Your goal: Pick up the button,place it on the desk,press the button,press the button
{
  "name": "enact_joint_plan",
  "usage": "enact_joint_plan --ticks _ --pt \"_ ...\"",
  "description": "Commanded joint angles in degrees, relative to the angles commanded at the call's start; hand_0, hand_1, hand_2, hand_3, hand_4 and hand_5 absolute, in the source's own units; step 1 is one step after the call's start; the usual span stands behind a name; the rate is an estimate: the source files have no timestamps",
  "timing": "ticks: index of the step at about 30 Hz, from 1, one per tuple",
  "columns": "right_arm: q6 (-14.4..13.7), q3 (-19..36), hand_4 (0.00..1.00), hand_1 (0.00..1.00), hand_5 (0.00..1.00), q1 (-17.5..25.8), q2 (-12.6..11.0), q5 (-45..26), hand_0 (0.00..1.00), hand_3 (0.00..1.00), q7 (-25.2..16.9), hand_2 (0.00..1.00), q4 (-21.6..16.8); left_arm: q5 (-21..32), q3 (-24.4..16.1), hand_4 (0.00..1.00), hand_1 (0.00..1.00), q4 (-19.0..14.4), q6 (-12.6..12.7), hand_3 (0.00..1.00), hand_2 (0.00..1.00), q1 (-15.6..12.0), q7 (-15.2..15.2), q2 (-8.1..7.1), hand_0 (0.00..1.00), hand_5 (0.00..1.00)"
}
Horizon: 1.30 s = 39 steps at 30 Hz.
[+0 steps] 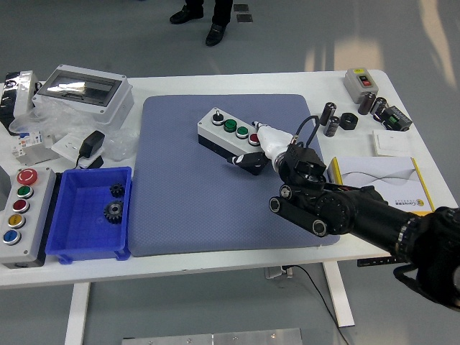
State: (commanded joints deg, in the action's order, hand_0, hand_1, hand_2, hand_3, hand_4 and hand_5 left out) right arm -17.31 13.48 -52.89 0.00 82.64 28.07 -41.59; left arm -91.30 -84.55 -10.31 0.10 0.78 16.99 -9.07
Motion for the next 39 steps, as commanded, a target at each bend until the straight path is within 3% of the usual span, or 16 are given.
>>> enact_joint_plan --ticks 3,4,9,10,15,16,21,22,27,28,34,35,39 --pt "-0.5 -0.5 0.998 0.83 0.603 0.1 0.0 0.3 0.813 0.998 0.1 0.901 0.1 0.0 0.0 0.488 0.563 0.0 0.0 0.58 0.539 0.0 -0.1 -0.02 0.623 0.198" --pt "-0.8 -0.6 0.998 0.698 0.547 0.1 0.0 0.4 0.625 0.998 0.1 0.754 0.1 0.0 0.0 0.488 0.563 0.0 0.0 0.58 0.539 0.0 -0.1 -0.02 0.622 0.199" --pt "-1.8 -1.0 0.998 0.698 0.547 0.2 0.0 0.7 0.625 0.998 0.1 0.754 0.1 0.3 0.2 0.488 0.563 0.0 0.0 0.58 0.539 0.1 -0.4 -0.04 0.622 0.199" --pt "-1.9 -1.1 0.997 0.64 0.41 0.3 0.0 0.7 0.489 0.998 0.1 0.694 0.1 0.4 0.3 0.488 0.563 0.0 0.0 0.58 0.54 0.1 -0.4 -0.05 0.622 0.203" --pt "-2.5 -1.7 0.997 0.64 0.41 0.4 0.0 1.0 0.489 0.998 0.3 0.694 -0.2 0.8 0.6 0.488 0.563 0.0 0.1 0.58 0.54 0.3 -0.8 -0.1 0.622 0.203" --pt "-2.5 -1.8 0.841 0.581 0.194 0.4 0.0 1.2 0.37 0.998 0.4 0.646 -0.2 0.9 0.7 0.488 0.565 0.0 0.1 0.581 0.54 0.3 -0.8 -0.1 0.622 0.203" --pt "-2.8 -2.1 0.841 0.581 0.194 0.4 0.0 2.0 0.37 0.998 0.8 0.646 -0.1 1.5 1.0 0.488 0.565 0.0 0.2 0.581 0.54 0.4 -1.2 -0.15 0.622 0.203" --pt "-2.9 -2.2 0.642 0.532 0.055 0.4 0.0 2.2 0.319 0.956 0.9 0.587 -0.1 1.4 1.0 0.487 0.565 0.0 0.2 0.581 0.541 0.4 -1.2 -0.15 0.621 0.209" --pt "-3.3 -2.3 0.642 0.532 0.055 0.4 0.0 3.3 0.319 0.956 1.1 0.587 0.2 1.7 1.2 0.487 0.565 0.0 0.2 0.581 0.541 0.4 -1.4 -0.16 0.621 0.209" --pt "-3.5 -2.4 0.501 0.481 0.095 0.4 0.0 3.6 0.276 0.85 1.1 0.53 0.2 1.8 1.2 0.488 0.565 0.0 0.3 0.581 0.541 0.4 -1.5 -0.15 0.621 0.211" --pt "-3.2 -3.0 0.501 0.481 0.095 0.5 0.0 4.3 0.276 0.85 1.1 0.53 0.1 1.7 1.2 0.488 0.565 0.0 0.3 0.581 0.541 0.5 -1.5 -0.12 0.621 0.211" --pt "-3.0 -3.1 0.357 0.466 0.051 0.5 0.0 4.2 0.264 0.735 1.1 0.516 0.1 1.7 1.1 0.488 0.566 0.0 0.3 0.581 0.541 0.5 -1.5 -0.12 0.621 0.22" --pt "-2.5 -3.6 0.357 0.466 0.051 0.5 0.0 3.9 0.264 0.735 1.1 0.516 0.0 1.5 1.0 0.488 0.566 0.0 0.3 0.581 0.541 0.5 -1.4 -0.14 0.621 0.22"
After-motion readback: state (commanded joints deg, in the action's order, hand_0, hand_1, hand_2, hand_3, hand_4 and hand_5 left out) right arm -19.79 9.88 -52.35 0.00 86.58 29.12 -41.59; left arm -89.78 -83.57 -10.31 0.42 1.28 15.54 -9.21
